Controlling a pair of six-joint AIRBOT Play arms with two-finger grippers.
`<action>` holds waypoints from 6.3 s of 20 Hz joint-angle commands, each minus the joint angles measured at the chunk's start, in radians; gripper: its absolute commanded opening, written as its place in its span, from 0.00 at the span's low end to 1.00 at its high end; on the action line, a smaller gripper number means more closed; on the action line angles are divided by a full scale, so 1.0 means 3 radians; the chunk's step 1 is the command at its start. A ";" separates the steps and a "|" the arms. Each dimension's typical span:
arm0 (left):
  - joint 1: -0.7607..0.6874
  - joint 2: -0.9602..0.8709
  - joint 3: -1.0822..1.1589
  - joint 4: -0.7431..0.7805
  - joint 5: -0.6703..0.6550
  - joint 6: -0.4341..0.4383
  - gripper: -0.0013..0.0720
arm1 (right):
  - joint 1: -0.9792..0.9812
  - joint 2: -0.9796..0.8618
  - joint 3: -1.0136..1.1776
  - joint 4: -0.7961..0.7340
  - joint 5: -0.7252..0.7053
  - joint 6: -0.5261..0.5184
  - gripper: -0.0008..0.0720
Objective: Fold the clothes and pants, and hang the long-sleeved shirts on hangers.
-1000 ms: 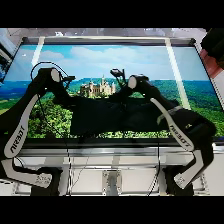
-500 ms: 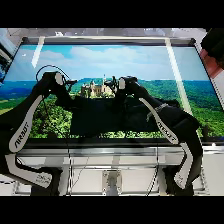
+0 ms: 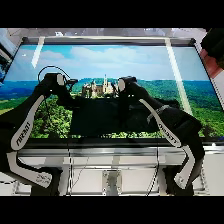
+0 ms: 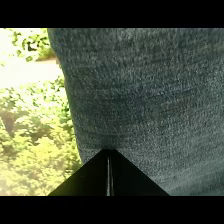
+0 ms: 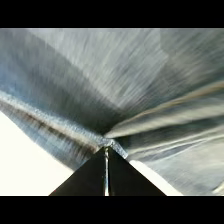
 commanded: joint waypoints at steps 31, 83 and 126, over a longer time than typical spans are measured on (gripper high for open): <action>0.1087 -0.0598 -0.0762 -0.2130 -0.0256 0.1451 0.45 | -0.0966 0.2492 -0.0640 -0.0916 -0.0013 0.0037 0.04; -0.0590 0.0680 0.0221 -0.3164 0.0937 -0.0362 0.06 | -0.0966 0.2488 -0.0640 -0.0938 -0.0629 -0.0342 0.04; -0.0696 0.1219 -0.1478 0.0123 0.0703 -0.0927 0.24 | -0.2233 0.1488 -0.1535 -0.1183 -0.2263 -0.0566 0.04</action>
